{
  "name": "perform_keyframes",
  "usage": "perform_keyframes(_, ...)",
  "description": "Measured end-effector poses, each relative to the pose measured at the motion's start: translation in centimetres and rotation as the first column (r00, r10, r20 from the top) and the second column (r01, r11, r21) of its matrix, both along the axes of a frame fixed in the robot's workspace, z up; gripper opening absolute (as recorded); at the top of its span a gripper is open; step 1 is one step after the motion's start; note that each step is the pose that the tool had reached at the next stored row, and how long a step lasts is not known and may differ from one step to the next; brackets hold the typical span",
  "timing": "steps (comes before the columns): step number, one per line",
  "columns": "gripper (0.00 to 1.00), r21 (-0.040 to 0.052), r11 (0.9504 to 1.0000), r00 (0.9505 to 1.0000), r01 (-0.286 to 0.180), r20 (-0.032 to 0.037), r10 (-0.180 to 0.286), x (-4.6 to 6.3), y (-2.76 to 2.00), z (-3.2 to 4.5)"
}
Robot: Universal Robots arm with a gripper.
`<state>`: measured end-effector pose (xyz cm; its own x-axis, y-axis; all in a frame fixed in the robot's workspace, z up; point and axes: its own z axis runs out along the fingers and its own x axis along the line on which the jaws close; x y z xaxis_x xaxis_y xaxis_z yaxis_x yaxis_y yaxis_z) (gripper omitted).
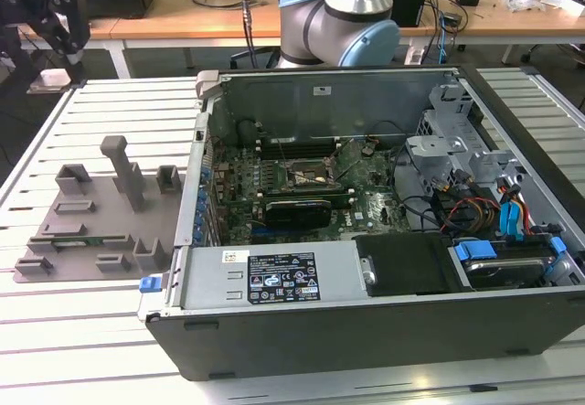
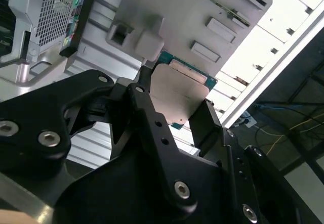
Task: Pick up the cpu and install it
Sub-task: 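Pick up the cpu and move it towards the insertion slot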
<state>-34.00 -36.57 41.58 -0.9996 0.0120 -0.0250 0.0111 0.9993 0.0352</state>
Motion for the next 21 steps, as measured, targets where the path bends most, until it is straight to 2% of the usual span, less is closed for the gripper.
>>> perform_keyframes(5, 0.55, 0.0, 1.0, 1.0, 0.0, 0.0, 0.0, 2.5, 0.0, 0.0)
perform_keyframes(8, 0.55, -0.0001, 1.0, 1.0, 0.0, -0.0001, 0.0, 3.4, 0.0, 0.01)
perform_keyframes(10, 0.55, 0.0, 1.0, 1.0, 0.0, 0.0, 0.0, 4.6, 0.0, 0.0)
perform_keyframes(21, 0.55, 0.0, 1.0, 1.0, 0.0, -0.0001, 0.0, 8.0, 0.0, 0.01)
